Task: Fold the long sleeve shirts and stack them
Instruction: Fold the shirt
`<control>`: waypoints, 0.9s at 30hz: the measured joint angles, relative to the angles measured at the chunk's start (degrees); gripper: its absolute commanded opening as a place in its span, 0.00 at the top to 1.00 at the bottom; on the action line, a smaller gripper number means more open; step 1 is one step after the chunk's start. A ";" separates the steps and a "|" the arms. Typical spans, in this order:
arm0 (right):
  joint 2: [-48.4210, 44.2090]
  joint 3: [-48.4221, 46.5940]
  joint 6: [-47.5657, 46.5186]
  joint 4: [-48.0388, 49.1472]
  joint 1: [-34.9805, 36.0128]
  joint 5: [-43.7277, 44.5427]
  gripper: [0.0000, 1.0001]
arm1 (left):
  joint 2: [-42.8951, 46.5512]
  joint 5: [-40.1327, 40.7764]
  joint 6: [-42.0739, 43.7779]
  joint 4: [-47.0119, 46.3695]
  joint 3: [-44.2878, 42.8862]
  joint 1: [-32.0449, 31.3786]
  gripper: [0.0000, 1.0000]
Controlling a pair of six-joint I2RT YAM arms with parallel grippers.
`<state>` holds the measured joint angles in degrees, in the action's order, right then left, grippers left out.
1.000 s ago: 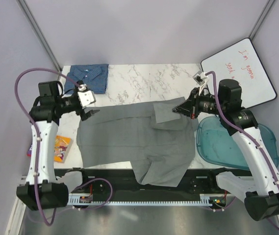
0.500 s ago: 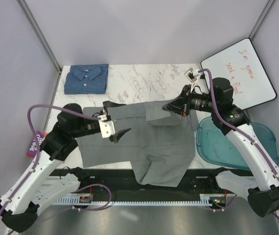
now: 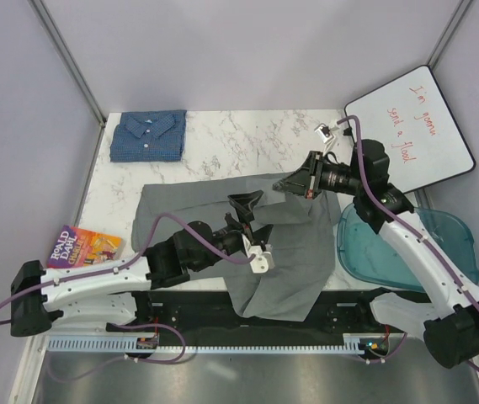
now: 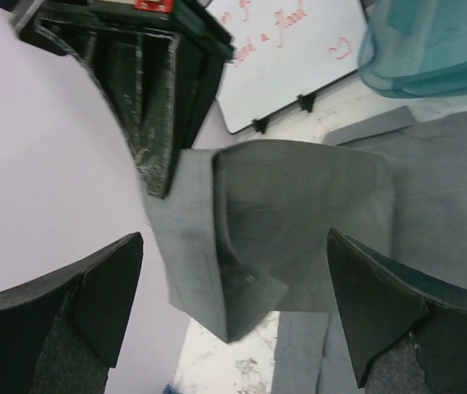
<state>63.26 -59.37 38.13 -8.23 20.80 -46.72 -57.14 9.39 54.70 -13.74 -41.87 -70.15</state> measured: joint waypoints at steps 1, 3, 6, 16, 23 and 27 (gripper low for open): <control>-0.11 0.72 0.96 0.66 0.00 -0.07 1.00 | -1.09 1.25 0.74 -2.03 0.00 -0.35 0.01; -0.44 2.36 2.69 1.55 0.00 -0.22 1.00 | -2.93 3.08 2.08 -5.16 0.00 -0.66 0.01; -1.03 4.26 4.52 2.14 0.00 -0.96 1.00 | -5.55 5.64 4.00 -8.87 -0.07 -0.72 0.29; -3.89 4.59 3.48 2.58 -0.02 -1.99 0.71 | -5.84 6.91 4.79 -4.22 -3.28 -0.13 0.98; -2.40 -4.68 -18.25 -18.93 -4.66 -7.37 0.50 | 0.72 -0.68 1.51 14.99 -8.72 1.77 0.98; -1.11 -13.35 -37.46 -36.98 -11.63 -7.39 0.50 | 5.53 -6.82 -0.55 25.03 -10.14 4.22 0.98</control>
<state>62.15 -72.73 0.67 -45.21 9.17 -54.11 -51.62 2.57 54.15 11.29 -52.01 -65.93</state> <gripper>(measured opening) 0.493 0.025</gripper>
